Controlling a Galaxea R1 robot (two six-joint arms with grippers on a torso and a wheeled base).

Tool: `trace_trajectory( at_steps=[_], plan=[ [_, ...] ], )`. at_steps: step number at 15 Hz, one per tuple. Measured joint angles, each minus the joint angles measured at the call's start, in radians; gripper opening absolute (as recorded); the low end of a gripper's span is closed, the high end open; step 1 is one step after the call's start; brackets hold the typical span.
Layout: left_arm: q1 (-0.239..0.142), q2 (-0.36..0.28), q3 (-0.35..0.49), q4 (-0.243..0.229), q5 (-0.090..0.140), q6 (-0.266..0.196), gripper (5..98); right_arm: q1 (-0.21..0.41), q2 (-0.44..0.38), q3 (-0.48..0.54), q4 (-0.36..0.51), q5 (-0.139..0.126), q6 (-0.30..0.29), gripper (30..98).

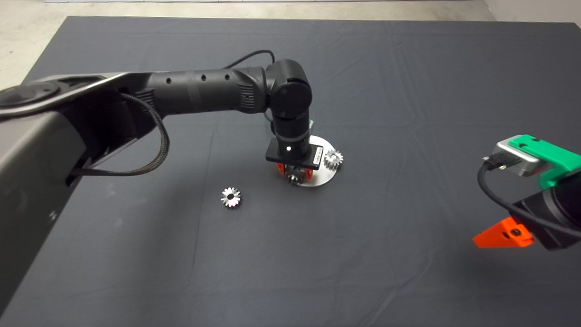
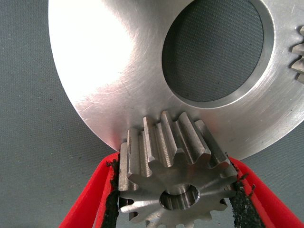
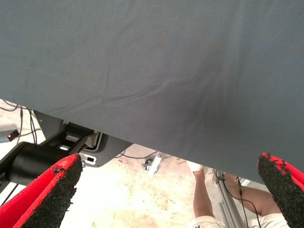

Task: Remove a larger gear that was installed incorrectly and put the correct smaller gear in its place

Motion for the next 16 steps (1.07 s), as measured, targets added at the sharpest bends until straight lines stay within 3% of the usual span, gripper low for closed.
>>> trace_trajectory(
  at_steps=[16],
  plan=[
    [0.0, 0.0, 0.001, 0.0, 0.001, 0.003, 46.3, 0.0, 0.0, 0.0, 0.0, 0.0, 0.0, 97.7]
  ],
)
